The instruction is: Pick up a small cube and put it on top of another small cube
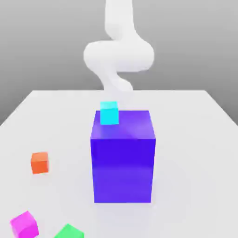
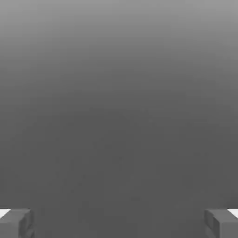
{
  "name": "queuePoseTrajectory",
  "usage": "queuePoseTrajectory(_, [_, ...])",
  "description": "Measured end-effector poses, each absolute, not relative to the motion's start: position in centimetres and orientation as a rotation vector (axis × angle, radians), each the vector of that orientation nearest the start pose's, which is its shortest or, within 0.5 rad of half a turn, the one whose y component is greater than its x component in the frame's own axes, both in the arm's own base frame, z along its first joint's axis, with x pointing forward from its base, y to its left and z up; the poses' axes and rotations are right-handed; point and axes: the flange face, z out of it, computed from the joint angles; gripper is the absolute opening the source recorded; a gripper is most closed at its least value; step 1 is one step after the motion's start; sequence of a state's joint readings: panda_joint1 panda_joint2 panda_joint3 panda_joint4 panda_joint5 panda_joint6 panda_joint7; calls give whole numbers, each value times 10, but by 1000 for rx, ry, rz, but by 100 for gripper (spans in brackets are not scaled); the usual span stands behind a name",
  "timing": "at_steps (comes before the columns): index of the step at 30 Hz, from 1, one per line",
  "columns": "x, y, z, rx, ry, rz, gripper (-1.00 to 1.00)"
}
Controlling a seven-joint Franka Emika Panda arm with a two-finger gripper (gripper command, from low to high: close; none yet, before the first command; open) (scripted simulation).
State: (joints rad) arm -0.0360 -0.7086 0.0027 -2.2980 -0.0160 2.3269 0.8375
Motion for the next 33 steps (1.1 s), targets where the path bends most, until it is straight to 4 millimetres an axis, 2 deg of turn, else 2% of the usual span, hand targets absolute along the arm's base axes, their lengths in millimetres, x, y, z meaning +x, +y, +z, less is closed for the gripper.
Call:
queuePoseTrajectory(4, [428, -39, 629, -2478, 1304, -866, 0])
queuePoseTrajectory(8, [465, -69, 570, -2483, 1467, -754, 0])
queuePoseTrajectory(12, [492, -103, 507, -2471, 1626, -632, 0])
queuePoseTrajectory(15, [505, -129, 456, -2450, 1742, -535, 0])
queuePoseTrajectory(21, [510, -186, 350, -2366, 1978, -328, 0])
queuePoseTrajectory(25, [504, -209, 278, -2305, 2099, -180, 0])
queuePoseTrajectory(29, [486, -231, 206, -2220, 2218, -33, 0])
queuePoseTrajectory(33, [482, -235, 145, -2200, 2242, -2, 0])
